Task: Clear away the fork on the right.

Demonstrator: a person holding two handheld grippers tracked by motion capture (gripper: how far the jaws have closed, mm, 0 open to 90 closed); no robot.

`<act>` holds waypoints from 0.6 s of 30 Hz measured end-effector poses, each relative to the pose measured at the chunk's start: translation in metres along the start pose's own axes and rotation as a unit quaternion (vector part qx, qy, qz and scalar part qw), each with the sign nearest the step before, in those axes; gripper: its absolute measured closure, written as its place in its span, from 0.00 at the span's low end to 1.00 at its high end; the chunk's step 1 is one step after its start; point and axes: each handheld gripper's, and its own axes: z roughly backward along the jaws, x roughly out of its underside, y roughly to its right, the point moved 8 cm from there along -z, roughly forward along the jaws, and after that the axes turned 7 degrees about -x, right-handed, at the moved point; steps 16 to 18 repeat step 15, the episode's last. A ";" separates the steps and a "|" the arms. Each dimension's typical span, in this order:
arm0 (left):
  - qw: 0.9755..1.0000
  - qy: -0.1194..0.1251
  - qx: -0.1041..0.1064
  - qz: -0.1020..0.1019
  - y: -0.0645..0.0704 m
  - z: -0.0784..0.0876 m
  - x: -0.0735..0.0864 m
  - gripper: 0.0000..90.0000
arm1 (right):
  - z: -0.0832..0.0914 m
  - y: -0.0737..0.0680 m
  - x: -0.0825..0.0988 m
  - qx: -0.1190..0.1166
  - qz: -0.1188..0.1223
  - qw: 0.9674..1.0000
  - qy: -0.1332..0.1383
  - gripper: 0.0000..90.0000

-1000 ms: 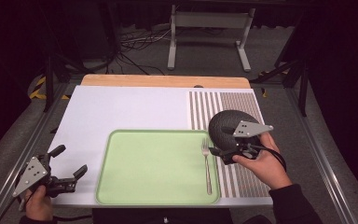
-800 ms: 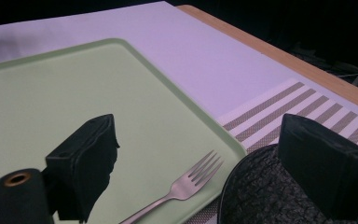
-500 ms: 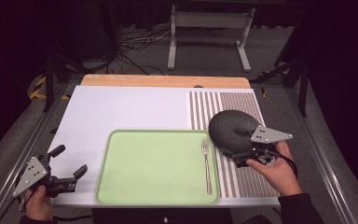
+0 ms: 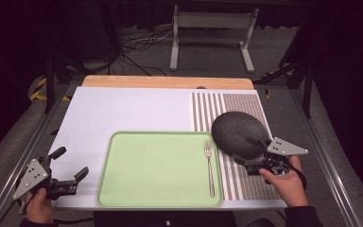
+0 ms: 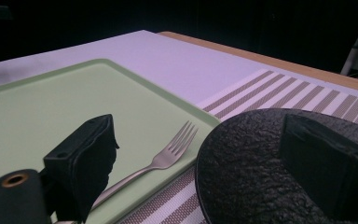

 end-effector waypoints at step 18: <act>1.000 0.003 -0.003 0.003 -0.001 0.000 0.000 0.00 | 0.007 0.004 0.029 0.004 -0.032 0.999 0.030 0.13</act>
